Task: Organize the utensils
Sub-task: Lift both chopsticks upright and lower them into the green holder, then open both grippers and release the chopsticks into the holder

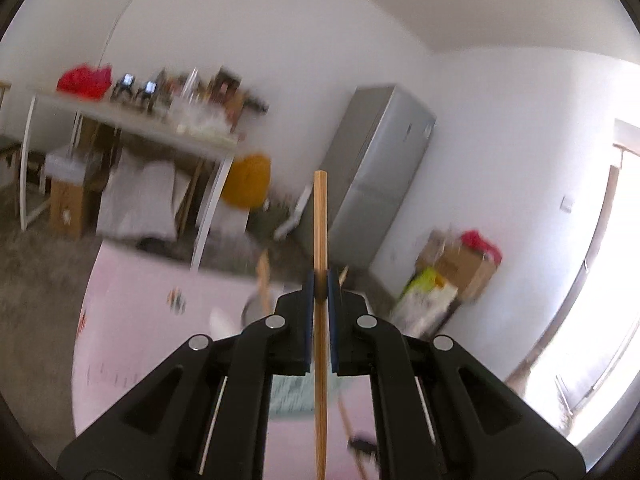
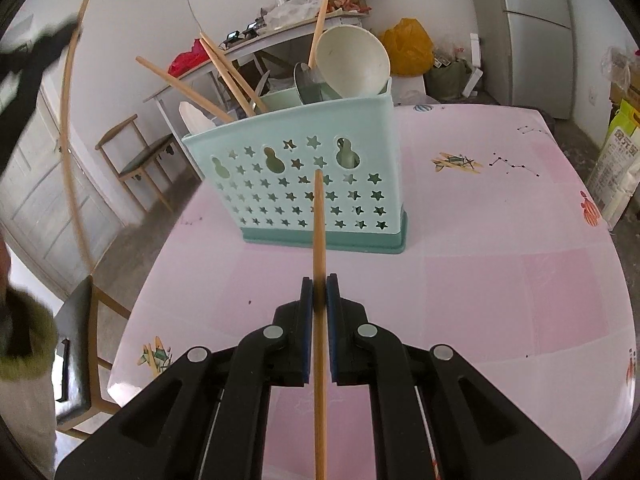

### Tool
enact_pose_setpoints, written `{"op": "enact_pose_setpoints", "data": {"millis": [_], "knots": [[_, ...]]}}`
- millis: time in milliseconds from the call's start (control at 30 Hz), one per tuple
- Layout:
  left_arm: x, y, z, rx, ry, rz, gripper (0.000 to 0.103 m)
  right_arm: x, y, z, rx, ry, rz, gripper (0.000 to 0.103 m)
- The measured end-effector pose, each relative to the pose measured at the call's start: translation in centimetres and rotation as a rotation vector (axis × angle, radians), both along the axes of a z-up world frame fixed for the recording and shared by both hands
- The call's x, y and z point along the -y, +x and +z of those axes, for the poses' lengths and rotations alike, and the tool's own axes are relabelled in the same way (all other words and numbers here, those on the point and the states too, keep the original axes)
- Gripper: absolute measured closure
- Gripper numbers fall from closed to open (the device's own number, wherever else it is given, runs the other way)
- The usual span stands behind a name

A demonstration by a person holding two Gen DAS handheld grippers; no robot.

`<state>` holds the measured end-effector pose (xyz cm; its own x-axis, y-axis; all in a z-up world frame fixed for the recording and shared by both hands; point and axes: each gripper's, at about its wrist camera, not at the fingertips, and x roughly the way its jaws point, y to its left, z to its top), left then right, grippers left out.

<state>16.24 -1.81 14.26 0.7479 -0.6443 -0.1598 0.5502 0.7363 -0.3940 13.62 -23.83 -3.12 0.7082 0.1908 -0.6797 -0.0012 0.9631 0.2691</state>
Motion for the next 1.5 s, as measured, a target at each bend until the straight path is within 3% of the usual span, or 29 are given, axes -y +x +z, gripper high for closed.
{"op": "enact_pose_setpoints", "data": {"millis": [133, 267, 500, 600, 967, 1067, 1300, 1500], "knots": [[2.4, 2.1, 2.1, 0.079, -0.040, 0.044, 0.098, -0.1, 0.2, -0.2, -0.004, 0.002, 0.004, 0.096], [5.4, 4.1, 2.5, 0.172, -0.047, 0.150, 0.098, -0.1, 0.2, -0.3, -0.010, 0.003, 0.005, 0.096], [9.4, 7.6, -1.0, 0.130, -0.008, 0.263, 0.098, 0.0, 0.4, -0.7, -0.023, 0.004, 0.003, 0.096], [10.0, 8.1, -2.6, 0.089, -0.018, 0.265, 0.098, -0.2, 0.4, -0.8, -0.023, 0.007, 0.005, 0.096], [10.6, 6.2, -6.1, 0.105, 0.088, 0.193, 0.097, -0.1, 0.0, -0.8, -0.019, 0.010, -0.003, 0.096], [10.0, 5.5, -6.3, 0.107, 0.096, 0.157, 0.084, 0.0, -0.2, -0.7, -0.014, 0.006, -0.007, 0.096], [7.8, 2.5, -5.6, 0.145, 0.107, 0.084, 0.069, 0.2, -0.8, -0.2, 0.002, 0.004, -0.017, 0.096], [4.4, -1.3, -5.3, 0.160, 0.091, 0.110, 0.048, 0.5, -1.7, 1.9, 0.064, -0.002, -0.016, 0.096]]}}
